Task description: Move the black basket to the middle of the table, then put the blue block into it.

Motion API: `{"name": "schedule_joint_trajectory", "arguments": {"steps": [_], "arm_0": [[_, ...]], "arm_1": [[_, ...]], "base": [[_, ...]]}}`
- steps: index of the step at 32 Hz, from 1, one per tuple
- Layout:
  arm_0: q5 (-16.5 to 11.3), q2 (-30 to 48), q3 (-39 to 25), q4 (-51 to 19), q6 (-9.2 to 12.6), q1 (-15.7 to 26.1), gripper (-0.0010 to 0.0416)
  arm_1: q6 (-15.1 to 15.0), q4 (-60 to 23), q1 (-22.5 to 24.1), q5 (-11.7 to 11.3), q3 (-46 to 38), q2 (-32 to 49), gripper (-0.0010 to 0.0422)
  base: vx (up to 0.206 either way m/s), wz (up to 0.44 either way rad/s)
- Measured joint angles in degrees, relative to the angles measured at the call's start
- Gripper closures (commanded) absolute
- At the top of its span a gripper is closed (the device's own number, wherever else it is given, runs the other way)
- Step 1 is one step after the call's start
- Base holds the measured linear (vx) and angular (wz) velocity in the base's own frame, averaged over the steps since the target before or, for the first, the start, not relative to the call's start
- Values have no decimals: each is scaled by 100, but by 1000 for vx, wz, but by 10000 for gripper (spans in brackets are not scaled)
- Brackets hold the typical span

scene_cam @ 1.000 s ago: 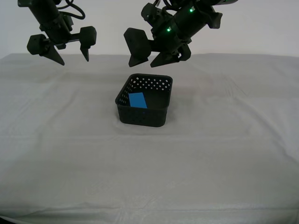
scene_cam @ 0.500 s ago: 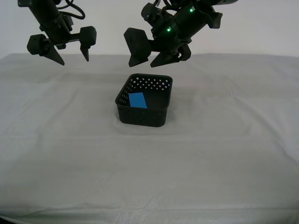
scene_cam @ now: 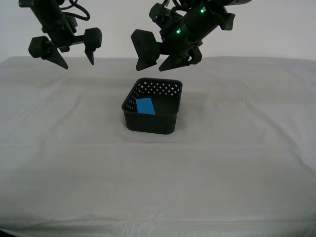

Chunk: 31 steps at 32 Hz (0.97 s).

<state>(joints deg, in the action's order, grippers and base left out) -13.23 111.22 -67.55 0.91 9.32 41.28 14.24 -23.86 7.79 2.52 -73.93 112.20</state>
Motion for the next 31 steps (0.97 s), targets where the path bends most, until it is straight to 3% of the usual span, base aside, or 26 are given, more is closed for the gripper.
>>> {"name": "schedule_joint_trajectory", "arguments": {"steps": [31], "arm_0": [[0, 0, 0, 2, 2, -2, 48]], "arm_1": [[0, 0, 0, 0, 0, 0, 34]], "base": [[0, 0]]}}
